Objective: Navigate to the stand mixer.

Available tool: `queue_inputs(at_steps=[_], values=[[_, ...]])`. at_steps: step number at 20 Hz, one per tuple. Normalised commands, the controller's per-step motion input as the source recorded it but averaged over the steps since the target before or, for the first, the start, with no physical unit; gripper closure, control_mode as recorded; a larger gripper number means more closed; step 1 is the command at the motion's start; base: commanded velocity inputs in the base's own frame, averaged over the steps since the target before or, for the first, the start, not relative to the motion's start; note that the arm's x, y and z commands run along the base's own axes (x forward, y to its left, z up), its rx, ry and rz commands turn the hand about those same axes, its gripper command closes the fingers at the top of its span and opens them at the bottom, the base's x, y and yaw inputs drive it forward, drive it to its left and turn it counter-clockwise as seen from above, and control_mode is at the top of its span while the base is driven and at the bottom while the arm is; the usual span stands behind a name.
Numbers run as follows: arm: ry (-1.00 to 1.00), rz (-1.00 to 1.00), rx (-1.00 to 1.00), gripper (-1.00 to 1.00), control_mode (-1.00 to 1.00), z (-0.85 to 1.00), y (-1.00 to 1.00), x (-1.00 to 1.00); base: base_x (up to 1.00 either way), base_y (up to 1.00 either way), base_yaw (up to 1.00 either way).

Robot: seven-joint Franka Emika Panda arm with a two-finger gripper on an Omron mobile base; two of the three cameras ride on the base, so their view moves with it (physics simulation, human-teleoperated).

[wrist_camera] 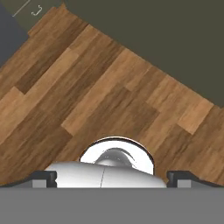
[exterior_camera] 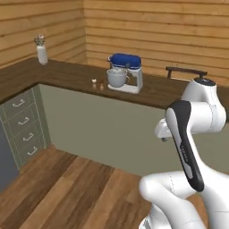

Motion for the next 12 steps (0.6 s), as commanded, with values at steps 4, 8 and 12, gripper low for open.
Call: queue_inputs(at_steps=[4, 8, 12], values=[[0.0, 0.0, 0.0, -1.0, 1.0, 0.0, 0.0, 0.0, 1.0, 0.39, -0.36], [0.0, 0.0, 0.0, -1.0, 1.0, 0.0, 0.0, 0.0, 1.0, 0.42, -0.35], [0.0, 0.0, 0.0, -1.0, 1.0, 0.0, 0.0, 0.0, 1.0, 0.39, -0.34]])
